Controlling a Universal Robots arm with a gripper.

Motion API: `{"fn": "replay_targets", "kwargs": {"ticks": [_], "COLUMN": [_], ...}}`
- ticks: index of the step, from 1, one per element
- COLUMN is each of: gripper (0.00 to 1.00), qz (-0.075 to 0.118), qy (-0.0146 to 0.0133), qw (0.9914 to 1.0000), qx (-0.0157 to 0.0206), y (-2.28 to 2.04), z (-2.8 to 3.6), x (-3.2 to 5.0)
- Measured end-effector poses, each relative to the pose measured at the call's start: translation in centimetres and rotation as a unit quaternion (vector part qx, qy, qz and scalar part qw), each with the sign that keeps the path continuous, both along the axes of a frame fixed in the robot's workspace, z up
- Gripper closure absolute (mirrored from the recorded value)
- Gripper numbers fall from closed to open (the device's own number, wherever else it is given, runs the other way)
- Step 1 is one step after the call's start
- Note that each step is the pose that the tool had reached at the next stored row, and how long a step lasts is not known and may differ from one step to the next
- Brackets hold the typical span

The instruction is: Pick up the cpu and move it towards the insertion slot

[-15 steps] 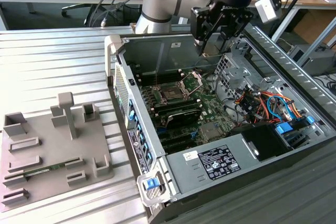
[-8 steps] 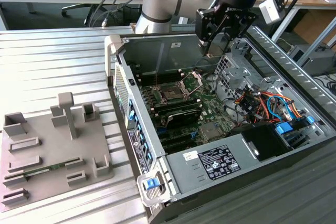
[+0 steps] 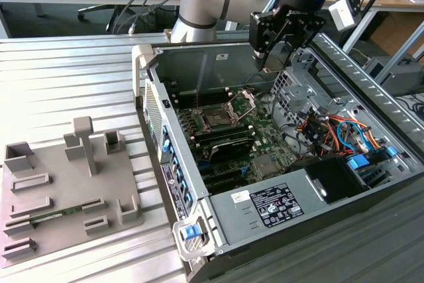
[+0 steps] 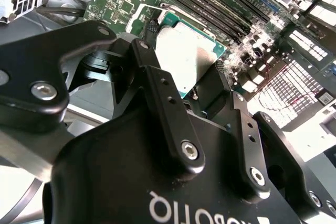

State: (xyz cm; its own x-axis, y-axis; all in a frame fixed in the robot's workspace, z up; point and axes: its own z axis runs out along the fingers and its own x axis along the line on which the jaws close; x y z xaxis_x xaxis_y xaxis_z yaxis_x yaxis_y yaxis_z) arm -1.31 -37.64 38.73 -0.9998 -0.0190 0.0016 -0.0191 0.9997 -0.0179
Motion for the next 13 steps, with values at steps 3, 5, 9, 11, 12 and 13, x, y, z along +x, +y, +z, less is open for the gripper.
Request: {"fn": "replay_targets", "kwargs": {"ticks": [3,5,9,11,12,13], "gripper": [0.45,0.45,0.45,0.45,0.45,0.45], "qz": [0.000,0.000,0.000,0.000,0.000,0.000], "qy": [0.0000,0.0000,0.0000,0.0000,0.0000,0.0000], "qw": [1.00000,1.00000,1.00000,1.00000,1.00000,1.00000], "qx": [-0.0004,-0.0006,-0.0012,-0.0013,-0.0015,-0.0015], "y": [0.09,0.14,0.27,0.31,0.33,0.34], "z": [-0.11,-0.17,-0.30,-0.34,-0.36,-0.38], "x": [0.32,0.47,0.87,0.99,1.06,1.11]}}
